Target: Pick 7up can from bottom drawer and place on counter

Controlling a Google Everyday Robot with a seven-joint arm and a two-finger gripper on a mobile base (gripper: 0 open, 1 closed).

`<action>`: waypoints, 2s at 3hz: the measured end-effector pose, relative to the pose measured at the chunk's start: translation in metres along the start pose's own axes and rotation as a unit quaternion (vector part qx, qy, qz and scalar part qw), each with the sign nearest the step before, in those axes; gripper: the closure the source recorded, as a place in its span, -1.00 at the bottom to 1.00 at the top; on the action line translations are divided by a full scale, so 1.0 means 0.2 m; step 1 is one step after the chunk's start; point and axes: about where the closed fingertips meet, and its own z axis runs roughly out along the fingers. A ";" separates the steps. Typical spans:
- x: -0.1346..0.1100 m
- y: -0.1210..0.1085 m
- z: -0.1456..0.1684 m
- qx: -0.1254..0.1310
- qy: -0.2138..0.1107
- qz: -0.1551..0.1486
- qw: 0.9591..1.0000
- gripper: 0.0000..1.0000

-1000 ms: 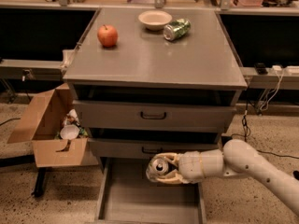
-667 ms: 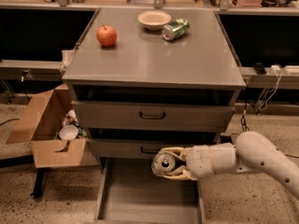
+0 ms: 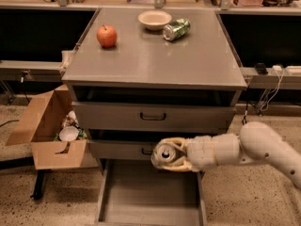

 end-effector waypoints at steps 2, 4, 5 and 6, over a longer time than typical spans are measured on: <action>-0.23 -0.18 -0.14 0.009 0.006 0.005 1.000 1.00; -0.46 -0.41 -0.35 0.038 -0.003 0.034 0.999 1.00; -0.58 -0.60 -0.55 0.067 0.017 0.070 0.995 1.00; -0.58 -0.60 -0.54 0.066 0.017 0.069 0.995 1.00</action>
Offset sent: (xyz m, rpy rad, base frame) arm 0.0153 -0.0024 0.0501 -0.0040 0.0032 -0.0165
